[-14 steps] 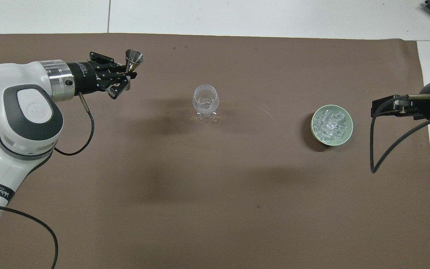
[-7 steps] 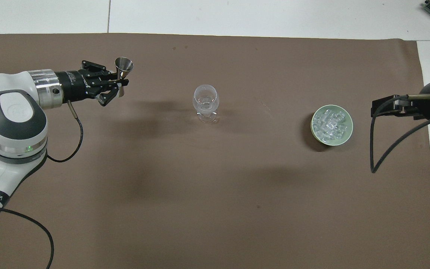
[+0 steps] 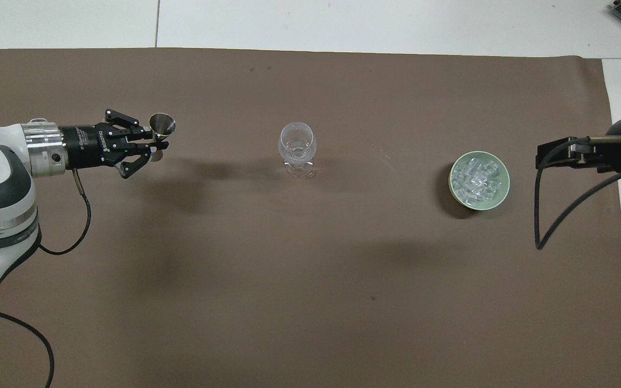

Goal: Pour wine and add ice with both arms
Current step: 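Lower the cup onto the table at its starting spot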

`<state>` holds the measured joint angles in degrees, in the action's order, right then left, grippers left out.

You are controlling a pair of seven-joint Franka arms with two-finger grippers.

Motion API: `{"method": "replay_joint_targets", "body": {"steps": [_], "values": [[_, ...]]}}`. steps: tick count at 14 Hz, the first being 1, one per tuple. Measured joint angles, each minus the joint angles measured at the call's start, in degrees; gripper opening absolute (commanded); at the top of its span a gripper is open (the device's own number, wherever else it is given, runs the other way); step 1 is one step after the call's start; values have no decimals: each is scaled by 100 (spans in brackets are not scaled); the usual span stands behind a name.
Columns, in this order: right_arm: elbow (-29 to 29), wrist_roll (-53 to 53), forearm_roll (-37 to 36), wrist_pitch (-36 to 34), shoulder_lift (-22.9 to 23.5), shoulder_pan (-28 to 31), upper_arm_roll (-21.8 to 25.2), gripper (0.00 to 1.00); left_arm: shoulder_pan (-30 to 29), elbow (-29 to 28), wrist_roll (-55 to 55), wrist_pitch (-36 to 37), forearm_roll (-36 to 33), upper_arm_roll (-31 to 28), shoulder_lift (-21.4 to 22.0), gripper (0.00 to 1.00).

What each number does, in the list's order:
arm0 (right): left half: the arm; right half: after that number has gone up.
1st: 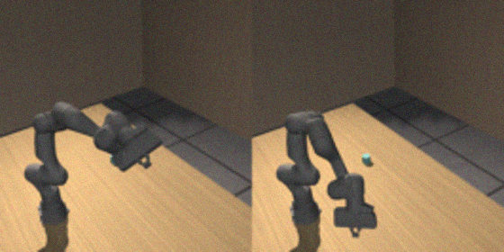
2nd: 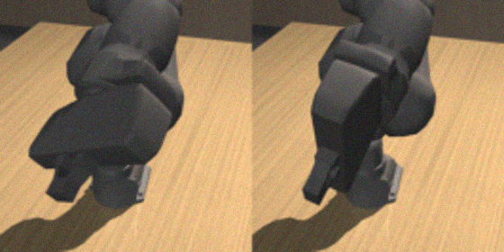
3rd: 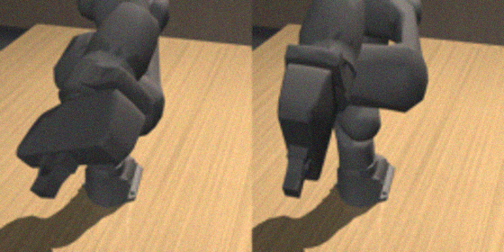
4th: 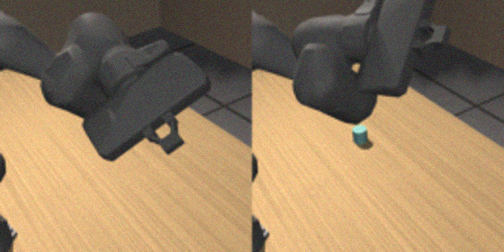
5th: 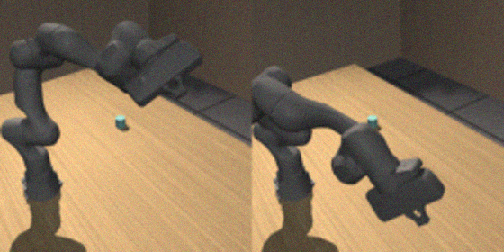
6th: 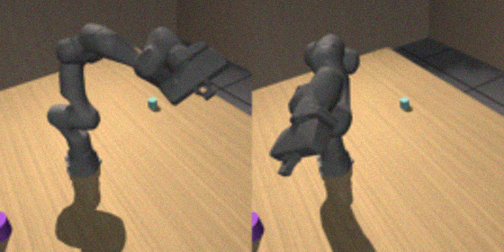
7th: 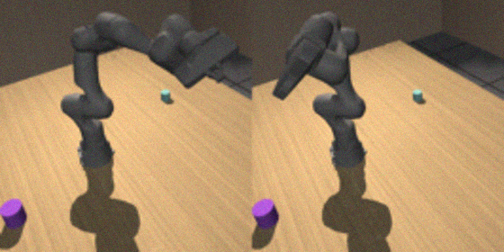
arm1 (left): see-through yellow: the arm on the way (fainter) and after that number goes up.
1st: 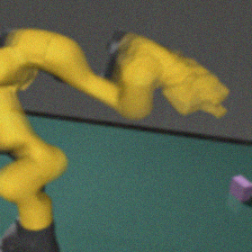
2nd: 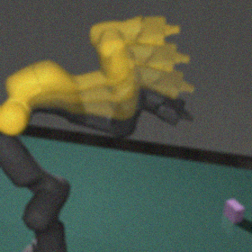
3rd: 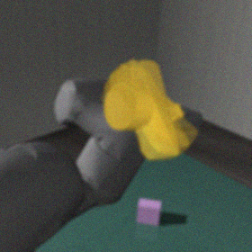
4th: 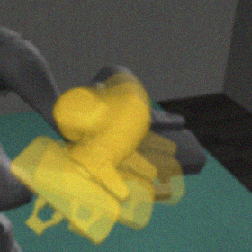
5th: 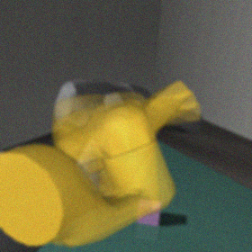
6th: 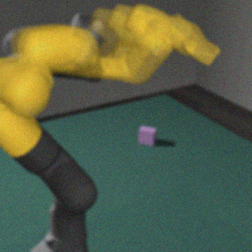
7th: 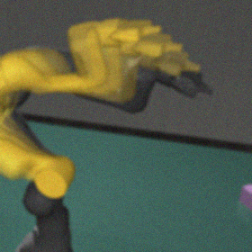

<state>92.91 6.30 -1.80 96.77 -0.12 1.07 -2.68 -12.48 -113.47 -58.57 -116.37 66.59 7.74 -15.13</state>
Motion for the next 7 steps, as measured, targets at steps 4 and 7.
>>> {"method": "replay_joint_targets", "body": {"steps": [4,7], "values": [[0,0,0,0,0,0,0,100,-557,-178,1021,573,280,-2,-231,0],[0,0,0,0,0,0,0,100,-730,-178,1212,648,558,2,-498,0]]}}
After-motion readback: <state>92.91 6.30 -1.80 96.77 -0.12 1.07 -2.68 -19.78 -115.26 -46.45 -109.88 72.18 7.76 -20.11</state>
